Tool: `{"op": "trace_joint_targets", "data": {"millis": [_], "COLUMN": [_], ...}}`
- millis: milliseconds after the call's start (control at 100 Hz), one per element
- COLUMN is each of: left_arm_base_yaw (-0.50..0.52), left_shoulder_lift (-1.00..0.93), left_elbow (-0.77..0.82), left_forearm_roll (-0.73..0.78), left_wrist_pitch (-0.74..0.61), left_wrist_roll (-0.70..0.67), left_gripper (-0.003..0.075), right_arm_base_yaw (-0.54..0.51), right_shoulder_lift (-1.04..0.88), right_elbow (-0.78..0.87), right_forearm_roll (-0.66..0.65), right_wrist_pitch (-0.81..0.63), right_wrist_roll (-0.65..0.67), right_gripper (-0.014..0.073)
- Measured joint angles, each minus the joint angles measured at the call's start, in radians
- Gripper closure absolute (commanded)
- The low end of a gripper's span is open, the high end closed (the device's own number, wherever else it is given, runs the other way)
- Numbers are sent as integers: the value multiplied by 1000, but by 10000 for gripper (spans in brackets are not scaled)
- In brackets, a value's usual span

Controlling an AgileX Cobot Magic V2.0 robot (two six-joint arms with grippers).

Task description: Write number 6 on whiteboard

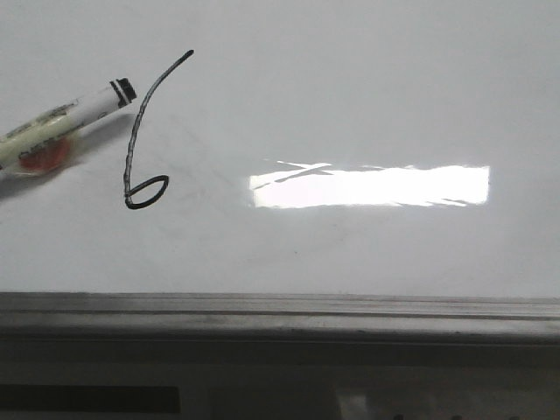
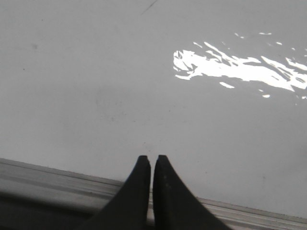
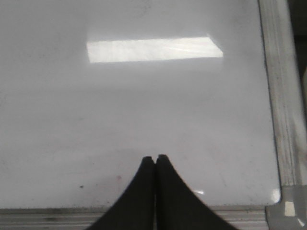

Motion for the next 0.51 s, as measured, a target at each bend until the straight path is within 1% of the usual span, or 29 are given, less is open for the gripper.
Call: {"op": "trace_joint_targets", "data": {"millis": [510], "left_arm_base_yaw": [0], "left_shoulder_lift": [0], "left_elbow": [0], "left_forearm_roll": [0], "left_wrist_pitch": [0], "left_wrist_roll": [0], "left_gripper": [741], "right_arm_base_yaw": [0], "right_shoulder_lift": [0], "right_elbow": [0], "right_forearm_roll": [4], "right_wrist_pitch": [1], "right_wrist_roll": [-12], "right_gripper": [657]}}
